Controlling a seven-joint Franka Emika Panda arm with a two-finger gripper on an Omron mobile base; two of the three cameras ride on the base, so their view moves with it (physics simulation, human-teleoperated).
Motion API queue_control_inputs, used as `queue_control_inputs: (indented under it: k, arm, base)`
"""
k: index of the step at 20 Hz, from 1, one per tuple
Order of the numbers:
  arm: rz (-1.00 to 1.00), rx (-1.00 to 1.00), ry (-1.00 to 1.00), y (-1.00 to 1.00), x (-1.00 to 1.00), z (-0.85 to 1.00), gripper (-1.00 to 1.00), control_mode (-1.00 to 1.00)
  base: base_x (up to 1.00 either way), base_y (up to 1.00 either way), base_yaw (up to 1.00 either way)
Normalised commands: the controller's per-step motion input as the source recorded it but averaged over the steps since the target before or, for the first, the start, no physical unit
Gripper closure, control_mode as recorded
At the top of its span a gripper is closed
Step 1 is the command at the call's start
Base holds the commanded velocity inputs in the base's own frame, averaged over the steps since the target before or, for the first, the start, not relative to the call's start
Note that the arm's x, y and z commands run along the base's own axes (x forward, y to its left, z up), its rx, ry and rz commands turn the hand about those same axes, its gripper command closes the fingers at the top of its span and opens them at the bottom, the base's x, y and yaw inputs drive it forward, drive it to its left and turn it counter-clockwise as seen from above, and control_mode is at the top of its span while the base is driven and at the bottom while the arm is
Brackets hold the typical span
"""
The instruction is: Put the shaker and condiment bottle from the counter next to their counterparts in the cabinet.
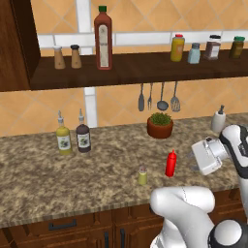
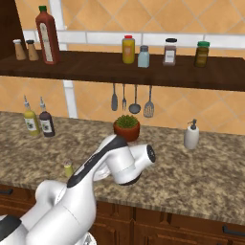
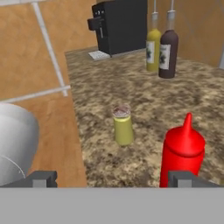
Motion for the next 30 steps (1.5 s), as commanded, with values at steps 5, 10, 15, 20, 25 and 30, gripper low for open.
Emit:
queue_control_inputs:
  k: [5, 10, 15, 20, 25, 30]
  arm:
    - [0.0, 0.01, 0.0, 0.0, 0.14, -0.05, -1.0, -1.0]
    - [0.0, 0.0, 0.0, 0.0, 0.18, -0.05, -1.0, -1.0]
    - [0.0, 0.0, 0.0, 0.0, 0.13, -0.1, -1.0, -1.0]
    - [0.0, 0.0, 0.0, 0.04, 0.13, -0.17, -1.0, -1.0]
    - [0.0, 0.0, 0.0, 0.05, 0.13, -0.18, -1.0, -1.0]
    - [0.0, 0.0, 0.0, 0.05, 0.13, -0.17, -1.0, -1.0]
  base:
    - [0.0, 0.0, 0.0]
    - [0.0, 0.0, 0.0]
    - [0.0, 0.0, 0.0]
    - [0.0, 0.0, 0.0]
    - [0.0, 0.0, 0.0]
    - [0.0, 0.0, 0.0]
